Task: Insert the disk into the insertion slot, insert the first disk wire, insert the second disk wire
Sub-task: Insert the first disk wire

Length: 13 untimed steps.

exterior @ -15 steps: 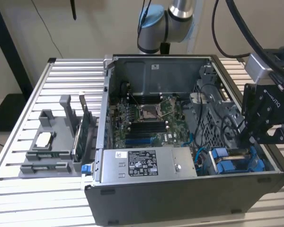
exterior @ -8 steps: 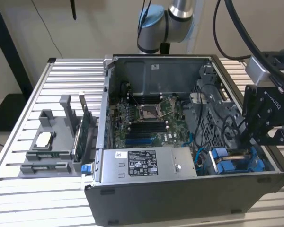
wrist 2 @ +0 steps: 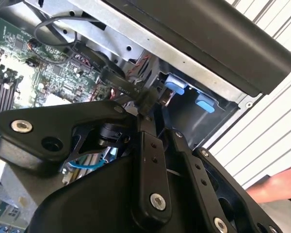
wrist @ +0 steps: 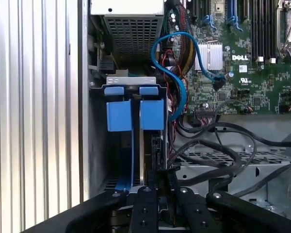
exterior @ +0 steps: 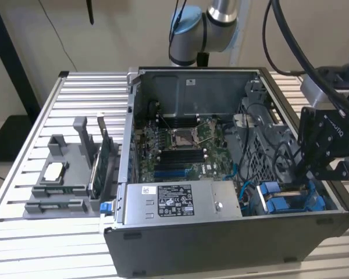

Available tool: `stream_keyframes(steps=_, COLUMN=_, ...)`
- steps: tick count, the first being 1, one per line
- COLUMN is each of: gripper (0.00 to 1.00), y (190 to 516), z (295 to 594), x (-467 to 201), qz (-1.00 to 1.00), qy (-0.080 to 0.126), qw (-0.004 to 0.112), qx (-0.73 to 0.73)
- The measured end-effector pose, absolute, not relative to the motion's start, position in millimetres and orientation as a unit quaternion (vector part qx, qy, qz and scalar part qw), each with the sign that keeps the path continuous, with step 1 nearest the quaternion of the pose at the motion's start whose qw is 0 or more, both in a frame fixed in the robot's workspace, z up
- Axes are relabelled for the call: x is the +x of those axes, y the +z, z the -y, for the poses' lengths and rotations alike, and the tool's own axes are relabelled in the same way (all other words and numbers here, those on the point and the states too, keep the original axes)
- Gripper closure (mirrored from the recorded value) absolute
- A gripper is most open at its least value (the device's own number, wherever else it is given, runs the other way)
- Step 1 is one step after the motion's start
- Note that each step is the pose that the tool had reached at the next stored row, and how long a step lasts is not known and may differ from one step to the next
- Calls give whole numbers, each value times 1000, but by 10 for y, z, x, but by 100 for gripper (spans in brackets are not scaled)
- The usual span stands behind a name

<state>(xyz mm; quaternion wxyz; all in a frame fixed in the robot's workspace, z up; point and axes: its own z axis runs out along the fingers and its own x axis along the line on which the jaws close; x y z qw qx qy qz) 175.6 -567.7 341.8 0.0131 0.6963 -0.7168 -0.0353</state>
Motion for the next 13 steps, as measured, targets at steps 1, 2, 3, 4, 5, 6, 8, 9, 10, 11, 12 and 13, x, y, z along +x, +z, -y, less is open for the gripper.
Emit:
stream_keyframes(steps=1, gripper=81, y=3414, z=5677, x=1758, qz=717, qy=-35, qw=13, qx=696)
stream_keyframes(steps=2, gripper=81, y=3411, z=5677, x=1761, qz=718, qy=-35, qw=13, qx=695)
stream_keyframes(steps=3, gripper=81, y=3408, z=5677, x=1764, qz=718, qy=-35, qw=13, qx=695)
stream_keyframes(steps=4, gripper=81, y=3405, z=5677, x=1766, qz=719, qy=-35, qw=13, qx=694)
stream_keyframes(steps=5, gripper=81, y=3403, z=5677, x=1766, qz=719, qy=-35, qw=13, qx=694)
stream_keyframes(steps=6, gripper=81, y=3400, z=5676, x=1767, qz=719, qy=-35, qw=13, qx=694)
stream_keyframes(steps=8, gripper=81, y=3394, z=5677, x=1767, qz=720, qy=-35, qw=13, qx=693)
stream_keyframes(steps=9, gripper=81, y=3392, z=5677, x=1767, qz=720, qy=-35, qw=13, qx=693)
stream_keyframes(steps=10, gripper=81, y=3391, z=5677, x=1767, qz=720, qy=-36, qw=13, qx=693)
stream_keyframes(steps=11, gripper=81, y=3388, z=5677, x=1768, qz=720, qy=-36, qw=12, qx=693)
stream_keyframes(steps=12, gripper=81, y=3388, z=5677, x=1768, qz=720, qy=-37, qw=12, qx=693)
stream_keyframes(steps=13, gripper=81, y=3388, z=5676, x=1768, qz=720, qy=-37, qw=11, qx=693)
